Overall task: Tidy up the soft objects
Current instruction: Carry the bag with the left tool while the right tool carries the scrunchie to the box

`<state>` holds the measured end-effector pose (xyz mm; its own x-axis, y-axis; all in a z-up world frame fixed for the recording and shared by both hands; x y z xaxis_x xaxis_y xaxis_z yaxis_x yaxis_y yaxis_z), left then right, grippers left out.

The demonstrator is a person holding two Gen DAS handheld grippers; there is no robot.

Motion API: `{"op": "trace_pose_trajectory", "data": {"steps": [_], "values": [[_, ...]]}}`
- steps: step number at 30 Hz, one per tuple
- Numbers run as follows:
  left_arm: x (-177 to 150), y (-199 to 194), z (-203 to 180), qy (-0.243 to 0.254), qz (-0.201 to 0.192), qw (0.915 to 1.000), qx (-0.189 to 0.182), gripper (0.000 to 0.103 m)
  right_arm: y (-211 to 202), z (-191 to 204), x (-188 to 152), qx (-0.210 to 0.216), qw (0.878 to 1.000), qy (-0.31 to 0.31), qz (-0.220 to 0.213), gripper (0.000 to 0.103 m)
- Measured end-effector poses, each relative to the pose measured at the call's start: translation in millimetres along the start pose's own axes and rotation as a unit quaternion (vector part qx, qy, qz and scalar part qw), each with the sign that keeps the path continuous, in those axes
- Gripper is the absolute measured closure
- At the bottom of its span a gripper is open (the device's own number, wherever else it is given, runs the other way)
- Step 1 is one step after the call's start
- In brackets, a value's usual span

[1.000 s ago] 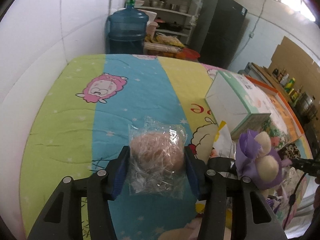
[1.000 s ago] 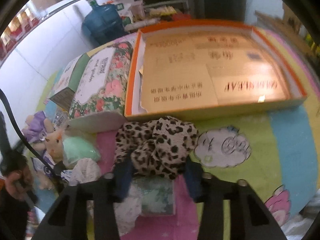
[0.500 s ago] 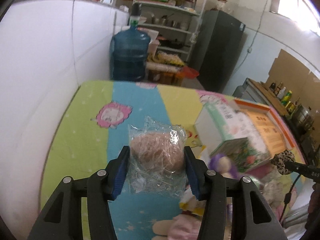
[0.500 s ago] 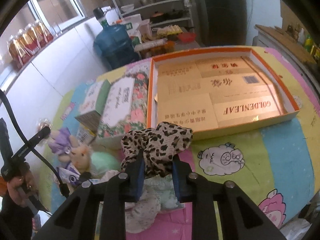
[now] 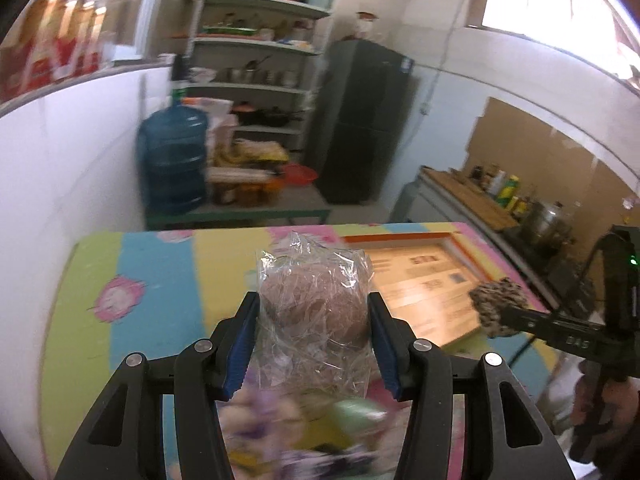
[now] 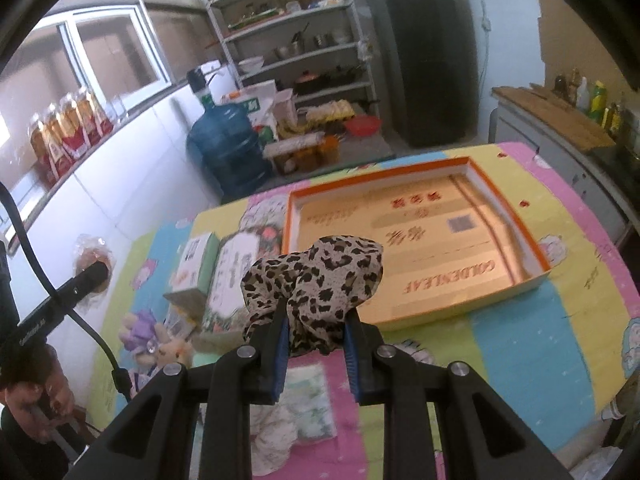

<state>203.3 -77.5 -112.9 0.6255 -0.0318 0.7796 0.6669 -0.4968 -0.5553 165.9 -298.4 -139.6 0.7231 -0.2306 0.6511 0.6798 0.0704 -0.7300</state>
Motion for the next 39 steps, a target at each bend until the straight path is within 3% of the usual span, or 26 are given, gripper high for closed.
{"op": "trace_pose_trajectory", "data": {"steps": [10, 16, 28, 39], "values": [[14, 54, -85, 0.030, 0.026, 0.9981, -0.046, 0.049, -8, -58, 29, -0.012, 0.999, 0.032, -0.029, 0.078], [16, 96, -117, 0.042, 0.041, 0.9975, -0.039, 0.049, 1, -90, 44, -0.014, 0.999, 0.041, -0.033, 0.078], [8, 185, -130, 0.029, 0.089, 0.9956, -0.002, 0.049, 57, -131, 69, -0.004, 0.999, 0.031, -0.003, 0.078], [-1, 237, -121, 0.010, 0.115, 0.9932, 0.016, 0.049, 120, -143, 76, 0.021, 0.999, 0.026, 0.039, 0.078]]}}
Point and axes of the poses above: each gripper's, at about its wrist camera, not at the fingertips, and y roughly the way its jaws point, z to its left, x to its top, the point moved 10 cm from there along y, roughly the way its jaws point, and after that the axes turned 5 degrees about -x, right-handed, at the moved point
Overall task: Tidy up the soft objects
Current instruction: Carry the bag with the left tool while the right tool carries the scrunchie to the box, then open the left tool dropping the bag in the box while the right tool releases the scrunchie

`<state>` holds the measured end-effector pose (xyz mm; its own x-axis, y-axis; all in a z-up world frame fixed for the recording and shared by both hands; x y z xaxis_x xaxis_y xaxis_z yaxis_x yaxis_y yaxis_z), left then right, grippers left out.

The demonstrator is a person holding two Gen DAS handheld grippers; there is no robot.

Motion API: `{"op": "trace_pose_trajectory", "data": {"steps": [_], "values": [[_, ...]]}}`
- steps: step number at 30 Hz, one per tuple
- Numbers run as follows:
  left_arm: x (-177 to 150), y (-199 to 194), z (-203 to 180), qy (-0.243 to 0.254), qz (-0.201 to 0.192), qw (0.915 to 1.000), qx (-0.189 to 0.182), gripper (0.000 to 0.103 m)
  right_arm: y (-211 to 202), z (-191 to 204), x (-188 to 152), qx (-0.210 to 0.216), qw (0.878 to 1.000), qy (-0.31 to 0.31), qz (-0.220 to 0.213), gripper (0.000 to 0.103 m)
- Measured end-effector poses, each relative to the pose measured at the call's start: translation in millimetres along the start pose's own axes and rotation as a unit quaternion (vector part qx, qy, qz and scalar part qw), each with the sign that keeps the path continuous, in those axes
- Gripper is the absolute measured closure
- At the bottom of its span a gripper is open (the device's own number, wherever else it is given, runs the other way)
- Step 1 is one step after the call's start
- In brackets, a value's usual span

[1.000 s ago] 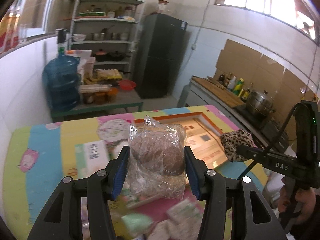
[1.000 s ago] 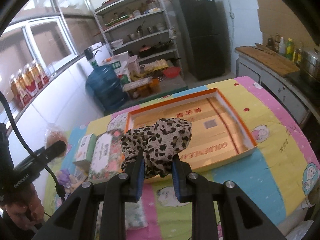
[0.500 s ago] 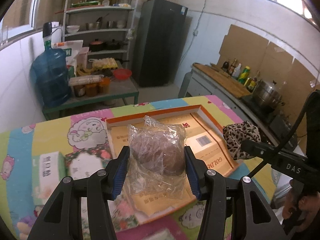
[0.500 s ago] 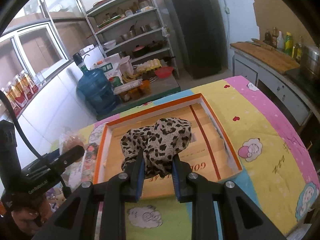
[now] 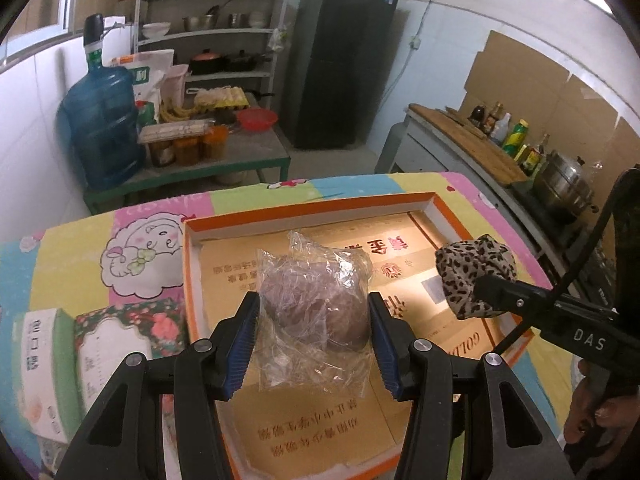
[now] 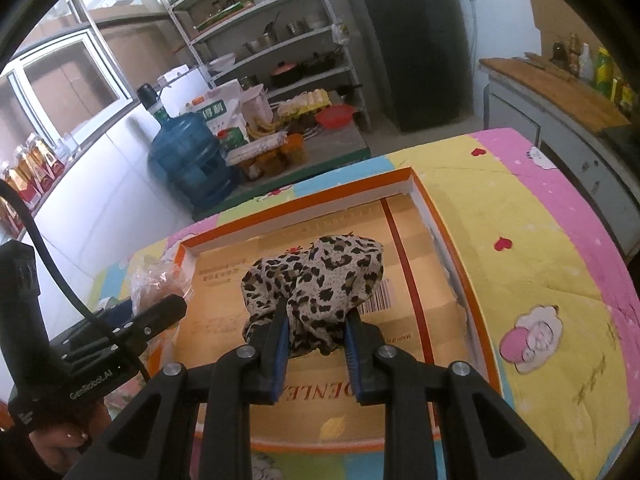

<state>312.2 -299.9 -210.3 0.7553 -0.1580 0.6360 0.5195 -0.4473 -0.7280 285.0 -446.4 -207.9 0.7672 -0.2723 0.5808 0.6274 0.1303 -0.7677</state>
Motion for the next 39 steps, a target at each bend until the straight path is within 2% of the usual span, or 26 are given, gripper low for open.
{"op": "trace_pose_trajectory", "data": {"steps": [9, 11, 13, 16, 18, 21, 24, 33, 39], "values": [[-8, 27, 6, -0.021, 0.028, 0.9994, 0.007, 0.048, 34, 1, -4, 0.006, 0.999, -0.015, 0.029, 0.076], [-10, 31, 6, -0.024, 0.033, 0.9992, 0.005, 0.048, 37, 0, -6, 0.004, 0.999, -0.012, 0.031, 0.069], [-12, 34, 7, -0.026, 0.037, 0.9990, 0.001, 0.047, 39, -2, -8, -0.001, 0.999, -0.010, 0.031, 0.057], [-15, 39, 7, -0.034, 0.046, 0.9983, -0.010, 0.046, 39, -2, -10, -0.004, 0.999, -0.015, 0.031, 0.056], [-17, 40, 5, -0.028, 0.043, 0.9986, -0.011, 0.042, 37, -3, -11, -0.011, 0.999, -0.021, 0.030, 0.056], [-15, 37, 1, -0.018, 0.033, 0.9993, -0.010, 0.027, 34, -2, -13, -0.016, 0.999, -0.022, 0.026, 0.055], [-12, 31, -4, -0.012, 0.018, 0.9997, -0.010, 0.026, 28, -5, -13, -0.017, 0.999, -0.016, 0.022, 0.051], [-8, 5, -9, -0.007, 0.003, 0.9998, -0.017, 0.026, 5, -6, -18, -0.017, 1.000, -0.001, 0.007, 0.050], [-1, -25, -19, 0.004, -0.025, 0.9991, -0.033, 0.026, -15, -1, -20, -0.023, 1.000, 0.002, -0.005, 0.050]]}}
Point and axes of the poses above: each gripper's, at about its wrist camera, not at the fingertips, and y roughly the way its jaws point, z to its left, x to its top, the point moved 10 cm from there along y, roughly the way its jaws point, and after that the axes turned 5 degrees about -x, right-handed, at the moved point
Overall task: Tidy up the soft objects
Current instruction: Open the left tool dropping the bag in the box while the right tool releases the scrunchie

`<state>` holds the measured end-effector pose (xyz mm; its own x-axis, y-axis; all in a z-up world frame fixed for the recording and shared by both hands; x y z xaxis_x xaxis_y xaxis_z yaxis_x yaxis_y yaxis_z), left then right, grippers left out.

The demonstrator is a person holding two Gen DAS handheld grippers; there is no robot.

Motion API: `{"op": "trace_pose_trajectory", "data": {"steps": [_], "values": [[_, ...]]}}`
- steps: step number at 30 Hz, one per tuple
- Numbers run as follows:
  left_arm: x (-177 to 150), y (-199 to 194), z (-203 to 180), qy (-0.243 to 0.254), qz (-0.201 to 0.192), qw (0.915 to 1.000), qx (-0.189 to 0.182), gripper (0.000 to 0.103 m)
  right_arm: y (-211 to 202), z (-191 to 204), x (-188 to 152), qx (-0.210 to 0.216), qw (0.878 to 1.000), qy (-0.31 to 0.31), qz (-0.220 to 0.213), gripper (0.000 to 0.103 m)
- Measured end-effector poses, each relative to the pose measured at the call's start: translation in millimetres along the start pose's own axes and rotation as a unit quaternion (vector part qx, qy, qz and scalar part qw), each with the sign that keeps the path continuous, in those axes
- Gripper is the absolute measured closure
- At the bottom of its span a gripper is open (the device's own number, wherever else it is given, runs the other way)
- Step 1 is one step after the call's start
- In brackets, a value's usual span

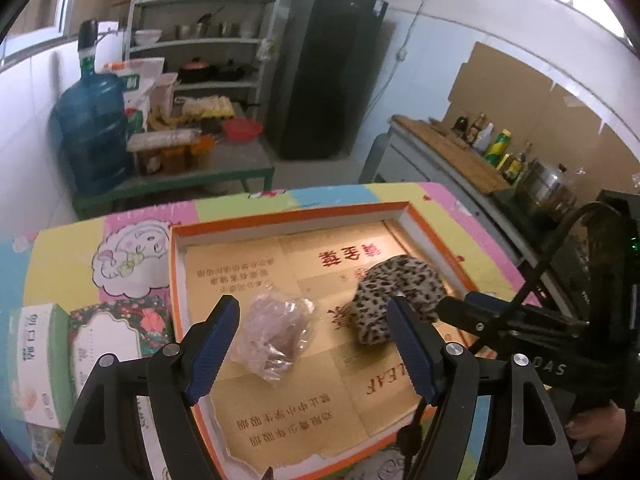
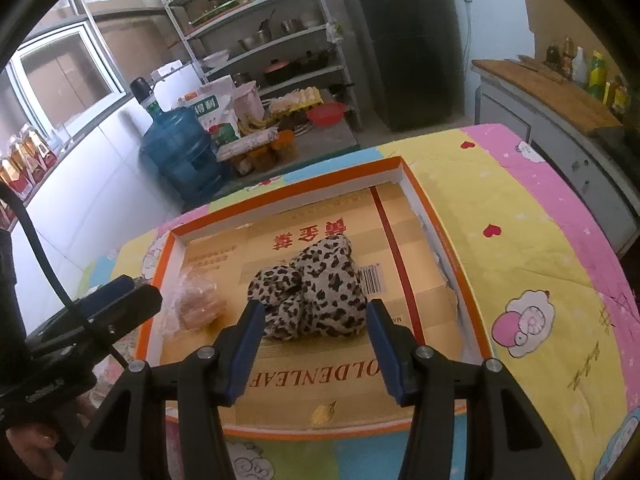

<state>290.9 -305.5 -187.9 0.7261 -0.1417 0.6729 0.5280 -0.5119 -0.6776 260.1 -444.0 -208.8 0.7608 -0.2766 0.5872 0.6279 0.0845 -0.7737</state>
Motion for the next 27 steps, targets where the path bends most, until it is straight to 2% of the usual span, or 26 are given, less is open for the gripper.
{"op": "trace_pose_trajectory", "data": {"steps": [4, 9, 12, 14, 16, 20, 26, 27], "values": [[-1, -13, -1, 0.002, 0.007, 1.0000, 0.004, 0.026, -11, 5, -4, 0.003, 1.000, 0.012, 0.006, 0.050], [-4, -40, -3, 0.025, -0.010, 0.9994, 0.020, 0.026, -30, 12, -9, 0.002, 1.000, 0.022, -0.004, 0.050], [-5, -61, -4, 0.036, -0.024, 0.9987, 0.026, 0.026, -46, 23, -12, 0.033, 0.999, 0.036, -0.018, 0.049], [-5, -78, -4, 0.043, -0.039, 0.9978, 0.033, 0.026, -57, 32, -12, 0.066, 0.996, 0.048, -0.035, 0.039], [-6, -93, -3, 0.043, -0.050, 0.9972, 0.033, 0.026, -70, 40, -12, 0.079, 0.994, 0.051, -0.057, 0.027], [-12, -120, 5, 0.035, -0.064, 0.9970, 0.027, 0.026, -89, 58, -16, 0.072, 0.994, 0.032, -0.074, 0.026], [-24, -159, 22, 0.020, -0.080, 0.9962, 0.029, 0.025, -105, 80, -38, 0.062, 0.995, 0.021, -0.069, 0.024], [-25, -167, 26, 0.017, -0.085, 0.9958, 0.030, 0.025, -107, 84, -43, 0.063, 0.996, 0.026, -0.064, 0.021]]}}
Point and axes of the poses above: each gripper's, at about its wrist camera, not at the fingertips, and y roughly the way its jaws point, z to its left, x to its top, the point moved 10 cm from there along y, roughly the way its jaws point, and after that the axes turned 5 degrees about -x, right-handed, at the moved point
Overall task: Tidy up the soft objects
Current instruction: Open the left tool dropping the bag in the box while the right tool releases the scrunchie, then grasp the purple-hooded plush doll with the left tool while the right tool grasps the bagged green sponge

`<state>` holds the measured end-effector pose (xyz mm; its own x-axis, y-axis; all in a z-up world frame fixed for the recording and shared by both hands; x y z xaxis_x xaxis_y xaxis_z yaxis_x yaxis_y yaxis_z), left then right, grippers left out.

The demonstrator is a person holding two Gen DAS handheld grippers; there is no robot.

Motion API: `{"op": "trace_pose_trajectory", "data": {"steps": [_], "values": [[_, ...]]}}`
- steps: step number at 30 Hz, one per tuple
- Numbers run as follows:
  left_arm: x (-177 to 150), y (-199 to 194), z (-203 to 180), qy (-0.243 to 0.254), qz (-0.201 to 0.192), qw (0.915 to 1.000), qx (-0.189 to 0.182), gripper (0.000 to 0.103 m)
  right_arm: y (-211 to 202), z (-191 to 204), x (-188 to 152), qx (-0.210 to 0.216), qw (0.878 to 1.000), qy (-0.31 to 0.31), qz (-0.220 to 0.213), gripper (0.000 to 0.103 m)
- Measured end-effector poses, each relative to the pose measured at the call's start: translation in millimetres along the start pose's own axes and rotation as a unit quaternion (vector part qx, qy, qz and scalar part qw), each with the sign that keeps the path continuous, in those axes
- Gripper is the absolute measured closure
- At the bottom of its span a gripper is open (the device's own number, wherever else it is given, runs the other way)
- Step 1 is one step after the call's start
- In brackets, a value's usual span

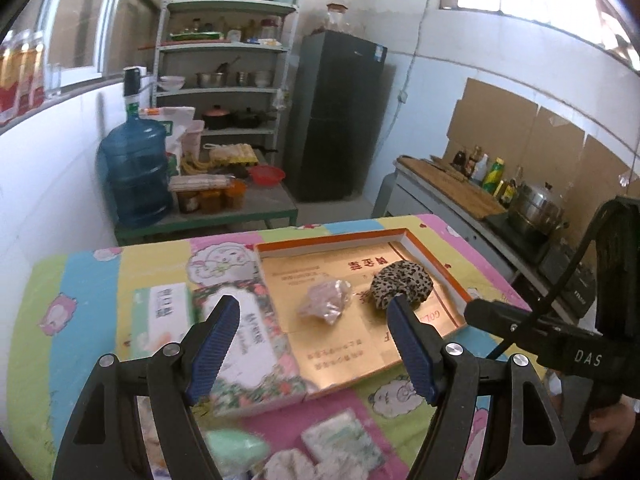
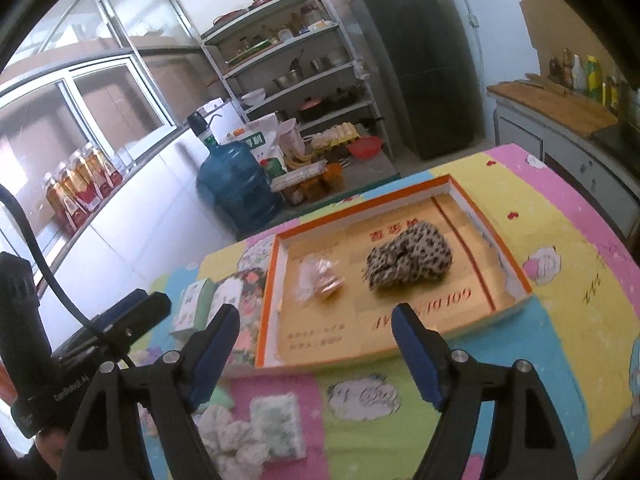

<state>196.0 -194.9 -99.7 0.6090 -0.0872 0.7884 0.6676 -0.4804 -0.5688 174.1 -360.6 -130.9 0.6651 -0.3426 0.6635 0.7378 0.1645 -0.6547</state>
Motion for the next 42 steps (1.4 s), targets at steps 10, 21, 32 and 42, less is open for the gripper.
{"op": "trace_pose_trajectory", "data": {"steps": [10, 21, 32, 42], "values": [[-8, -61, 46, -0.027, -0.033, 0.9990, 0.016, 0.026, -17, 42, -29, 0.021, 1.000, -0.006, 0.007, 0.015], [-42, -104, 123, -0.067, -0.029, 0.9949, 0.070, 0.026, -13, 96, -71, 0.020, 0.997, -0.065, 0.044, 0.016], [-84, -112, 159, -0.071, -0.003, 0.9954, 0.065, 0.026, 3, 138, -100, 0.021, 0.991, -0.113, 0.075, 0.016], [-106, -63, 165, -0.086, 0.031, 0.9950, 0.039, 0.029, 14, 141, -107, 0.013, 0.988, -0.123, 0.091, 0.016]]}}
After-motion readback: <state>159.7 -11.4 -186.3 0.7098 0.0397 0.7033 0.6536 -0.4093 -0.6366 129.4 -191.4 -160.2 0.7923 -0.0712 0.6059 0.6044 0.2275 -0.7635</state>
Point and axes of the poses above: each gripper's, at about its wrist camera, not at the fingertips, and y roughly the way its jaws point, z to its left, x to its top, the point moved 10 cm from there along y, roughly the way its jaws point, and after that the axes turned 5 degrees about -x, right-handed, at the moved point
